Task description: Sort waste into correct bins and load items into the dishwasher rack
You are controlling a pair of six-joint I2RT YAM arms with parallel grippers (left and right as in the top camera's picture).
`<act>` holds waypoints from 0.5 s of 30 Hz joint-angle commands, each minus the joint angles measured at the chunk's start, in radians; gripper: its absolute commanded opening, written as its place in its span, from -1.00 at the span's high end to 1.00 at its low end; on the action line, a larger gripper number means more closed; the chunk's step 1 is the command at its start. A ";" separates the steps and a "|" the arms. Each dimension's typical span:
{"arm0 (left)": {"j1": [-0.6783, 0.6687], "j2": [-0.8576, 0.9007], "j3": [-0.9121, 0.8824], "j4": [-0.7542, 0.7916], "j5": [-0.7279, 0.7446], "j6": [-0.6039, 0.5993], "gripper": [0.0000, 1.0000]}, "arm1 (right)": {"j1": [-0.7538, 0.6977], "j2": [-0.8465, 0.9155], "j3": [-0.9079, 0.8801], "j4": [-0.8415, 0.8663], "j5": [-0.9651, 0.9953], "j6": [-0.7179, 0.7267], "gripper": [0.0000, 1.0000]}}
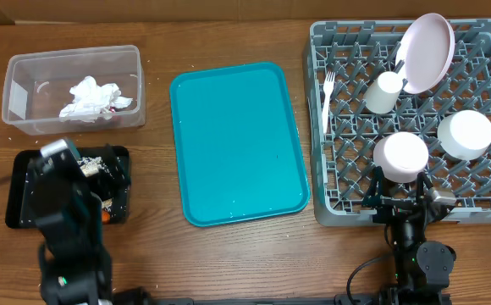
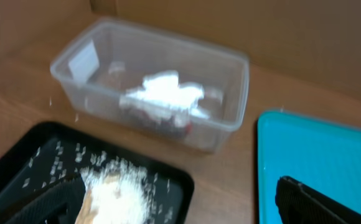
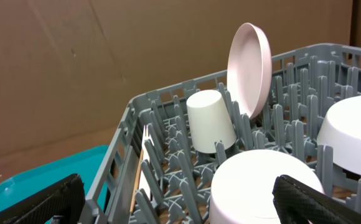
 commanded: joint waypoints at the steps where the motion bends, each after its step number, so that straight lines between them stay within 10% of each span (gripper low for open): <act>1: -0.042 -0.196 -0.228 0.150 0.018 0.019 -1.00 | -0.004 -0.008 -0.010 0.006 -0.004 -0.006 -1.00; 15: -0.092 -0.627 -0.613 0.371 0.167 0.153 -0.99 | -0.004 -0.008 -0.010 0.006 -0.004 -0.006 -1.00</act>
